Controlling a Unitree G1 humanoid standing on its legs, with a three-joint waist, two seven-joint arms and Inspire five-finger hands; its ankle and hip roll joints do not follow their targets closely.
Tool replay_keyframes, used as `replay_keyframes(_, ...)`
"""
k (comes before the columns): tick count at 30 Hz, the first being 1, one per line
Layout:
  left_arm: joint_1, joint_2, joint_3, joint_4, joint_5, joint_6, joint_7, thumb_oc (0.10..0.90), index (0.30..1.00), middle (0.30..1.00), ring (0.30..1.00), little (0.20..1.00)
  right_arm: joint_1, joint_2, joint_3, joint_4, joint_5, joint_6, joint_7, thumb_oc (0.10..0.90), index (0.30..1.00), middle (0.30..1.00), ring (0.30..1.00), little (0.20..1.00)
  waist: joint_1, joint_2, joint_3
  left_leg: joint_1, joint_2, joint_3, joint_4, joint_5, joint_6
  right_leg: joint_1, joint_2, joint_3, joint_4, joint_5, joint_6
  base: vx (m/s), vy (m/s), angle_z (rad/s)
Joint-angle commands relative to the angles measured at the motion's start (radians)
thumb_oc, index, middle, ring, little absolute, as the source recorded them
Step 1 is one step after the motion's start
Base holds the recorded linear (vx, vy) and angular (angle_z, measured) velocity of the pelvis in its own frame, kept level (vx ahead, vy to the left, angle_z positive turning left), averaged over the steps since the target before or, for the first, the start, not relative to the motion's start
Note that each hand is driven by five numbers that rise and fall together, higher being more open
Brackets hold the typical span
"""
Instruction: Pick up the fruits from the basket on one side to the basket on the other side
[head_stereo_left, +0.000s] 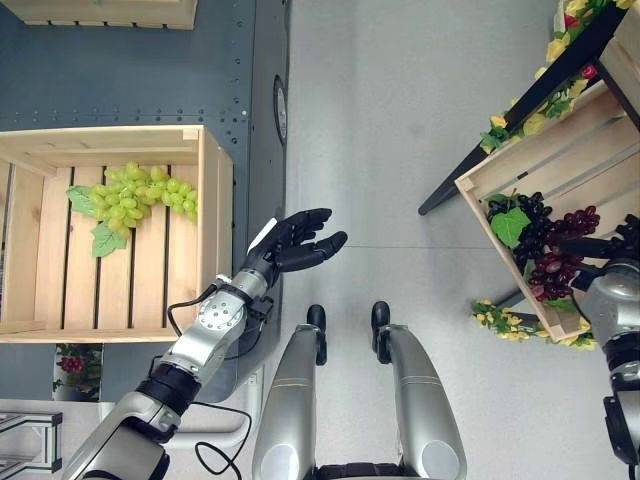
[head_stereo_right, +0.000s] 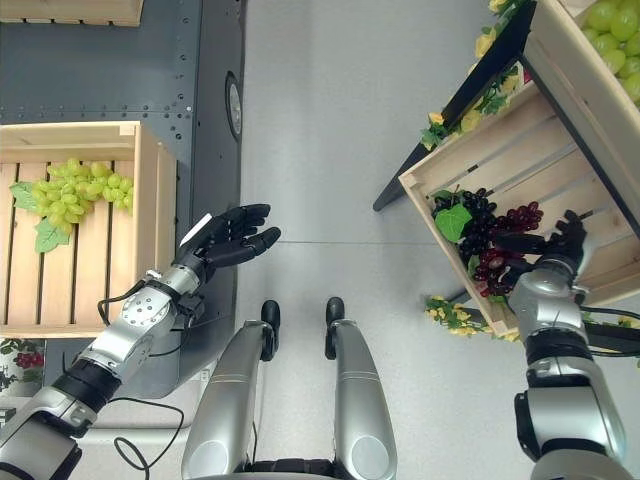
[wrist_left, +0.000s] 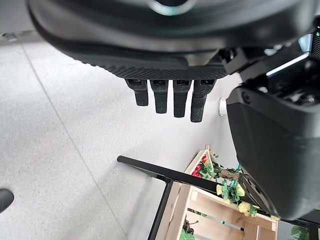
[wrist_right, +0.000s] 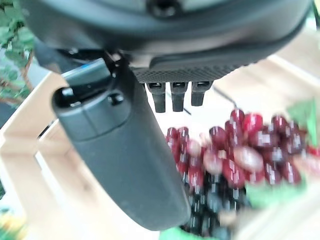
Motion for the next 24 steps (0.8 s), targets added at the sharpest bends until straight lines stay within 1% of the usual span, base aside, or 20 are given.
replay_keyframes(1,-0.069,-0.035,0.036,-0.092,0.075,-0.176,0.077,0.8,0.9,0.9,0.9,0.9,-0.005,0.004,-0.004,-0.144,-0.104,-0.205,-0.036,0.8,0.9,0.9,0.9,0.9,0.007,-0.004,-0.014,0.155,-0.055,0.059,-0.116,-0.082,0.021,0.117,0.044,-0.036,-0.016,-0.032,-0.053,0.03,0.048,0.0)
replay_keyframes(3,-0.063,-0.041,0.057,-0.09,0.111,-0.204,0.123,0.8,0.9,0.9,0.9,0.9,0.016,0.031,-0.006,-0.185,-0.123,-0.244,-0.026,0.8,0.9,0.9,0.9,0.9,0.006,0.002,-0.014,0.161,-0.058,0.057,-0.127,-0.076,0.021,0.122,0.041,-0.036,-0.019,-0.035,-0.054,0.01,0.019,0.0)
replay_keyframes(4,-0.064,-0.043,0.071,-0.085,0.163,-0.238,0.177,0.8,0.9,0.9,0.9,0.9,0.029,0.056,-0.003,-0.207,-0.117,-0.281,-0.015,0.8,0.9,0.9,0.9,0.9,0.006,0.005,-0.014,0.17,-0.06,0.055,-0.136,-0.071,0.019,0.128,0.04,-0.035,-0.023,-0.036,-0.054,0.0,0.0,0.0)
replay_keyframes(6,-0.068,-0.04,0.1,-0.088,0.195,-0.267,0.227,0.8,0.9,0.9,0.9,0.9,0.048,0.09,0.0,-0.24,-0.123,-0.307,-0.011,0.8,0.9,0.9,0.9,0.9,0.006,0.006,-0.014,0.178,-0.063,0.052,-0.145,-0.067,0.015,0.139,0.04,-0.032,-0.032,-0.038,-0.056,0.03,0.002,0.08)
replay_keyframes(7,-0.074,-0.04,0.134,-0.092,0.212,-0.315,0.287,0.8,0.9,0.9,0.9,0.9,0.06,0.119,0.001,-0.259,-0.078,-0.32,0.027,0.8,0.9,0.9,0.9,0.9,0.008,0.007,-0.014,0.183,-0.064,0.051,-0.152,-0.062,0.012,0.145,0.038,-0.032,-0.039,-0.039,-0.058,0.02,-0.003,0.09)
replay_keyframes(8,-0.077,-0.042,0.147,-0.092,0.213,-0.317,0.29,0.8,0.9,0.9,0.9,0.9,0.064,0.127,0.001,-0.26,-0.068,-0.326,0.033,0.8,0.9,0.9,0.9,0.9,0.01,0.007,-0.014,0.184,-0.066,0.049,-0.155,-0.061,0.011,0.147,0.037,-0.033,-0.041,-0.039,-0.058,0.03,-0.015,0.09)
replay_keyframes(9,-0.083,-0.043,0.183,-0.096,0.225,-0.338,0.331,0.8,0.9,0.9,0.9,0.9,0.076,0.153,0.001,-0.264,-0.027,-0.347,0.082,0.8,0.9,0.9,0.9,0.9,0.015,0.006,-0.014,0.191,-0.069,0.043,-0.162,-0.057,0.008,0.157,0.034,-0.038,-0.047,-0.041,-0.061,0.02,-0.017,0.06)
replay_keyframes(10,-0.083,-0.044,0.19,-0.097,0.231,-0.344,0.341,0.8,0.9,0.9,0.9,0.9,0.079,0.159,0.001,-0.265,-0.012,-0.352,0.092,0.8,0.9,0.9,0.9,0.9,0.015,0.006,-0.014,0.193,-0.07,0.042,-0.164,-0.056,0.008,0.159,0.033,-0.039,-0.049,-0.041,-0.061,0.04,-0.035,0.06)
replay_keyframes(11,-0.084,-0.045,0.227,-0.095,0.266,-0.365,0.392,0.8,0.9,0.9,0.9,0.9,0.096,0.188,-0.001,-0.275,0.044,-0.385,0.14,0.8,0.9,0.9,0.9,0.9,0.022,0.005,-0.014,0.201,-0.073,0.034,-0.172,-0.052,0.003,0.171,0.029,-0.045,-0.055,-0.043,-0.063,0.04,-0.033,0.07)
replay_keyframes(14,-0.077,-0.034,0.28,-0.065,0.34,-0.387,0.486,0.8,0.9,0.9,0.9,0.9,0.113,0.222,-0.01,-0.283,0.104,-0.425,0.192,0.8,0.9,0.9,0.9,0.9,0.033,0.003,-0.014,0.216,-0.08,0.021,-0.189,-0.04,-0.002,0.191,0.024,-0.056,-0.072,-0.042,-0.066,0.03,-0.047,0.18)
replay_keyframes(16,-0.071,-0.015,0.305,-0.038,0.409,-0.381,0.562,0.8,0.9,0.9,0.9,0.9,0.12,0.238,-0.01,-0.303,0.154,-0.435,0.263,0.8,0.9,0.9,0.9,0.9,0.04,0.006,-0.014,0.222,-0.083,0.015,-0.202,-0.029,-0.004,0.197,0.022,-0.063,-0.081,-0.039,-0.067,0.01,-0.025,0.23)
replay_keyframes(18,-0.071,-0.015,0.304,-0.038,0.411,-0.381,0.564,0.8,0.9,0.9,0.9,0.9,0.12,0.238,-0.01,-0.302,0.155,-0.436,0.264,0.8,0.9,0.9,0.9,0.9,0.039,0.005,-0.014,0.223,-0.084,0.014,-0.204,-0.028,-0.004,0.198,0.022,-0.063,-0.082,-0.039,-0.067,0.0,-0.006,0.08)
replay_keyframes(19,-0.055,0.032,0.346,0.015,0.492,-0.392,0.656,0.8,0.9,0.9,0.9,0.9,0.141,0.25,0.003,-0.327,0.188,-0.433,0.346,0.8,0.9,0.9,0.9,0.9,0.048,0.01,-0.014,0.23,-0.083,0.012,-0.22,-0.015,-0.011,0.205,0.015,-0.076,-0.089,-0.04,-0.068,0.0,-0.005,0.12)
replay_keyframes(20,-0.049,0.041,0.359,0.031,0.492,-0.395,0.673,0.8,0.9,0.9,0.9,0.9,0.147,0.25,0.008,-0.333,0.197,-0.434,0.36,0.8,0.9,0.9,0.9,0.9,0.049,0.01,-0.014,0.232,-0.083,0.011,-0.225,-0.009,-0.013,0.207,0.014,-0.077,-0.091,-0.04,-0.069,0.0,0.0,0.17)
replay_keyframes(21,-0.031,0.06,0.391,0.077,0.512,-0.416,0.733,0.8,0.9,0.9,0.9,0.9,0.161,0.249,0.012,-0.337,0.193,-0.441,0.366,0.8,0.9,0.9,0.9,0.9,0.05,0.011,-0.014,0.238,-0.082,0.009,-0.235,-0.002,-0.016,0.213,0.013,-0.079,-0.099,-0.039,-0.069,0.0,0.009,0.13)
replay_keyframes(24,-0.019,0.078,0.422,0.148,0.539,-0.434,0.797,0.8,0.9,0.9,0.9,0.9,0.172,0.247,0.018,-0.322,0.183,-0.449,0.359,0.8,0.9,0.9,0.9,0.9,0.05,0.012,-0.014,0.247,-0.08,0.008,-0.245,0.005,-0.019,0.224,0.01,-0.083,-0.111,-0.038,-0.07,0.01,0.022,0.03)
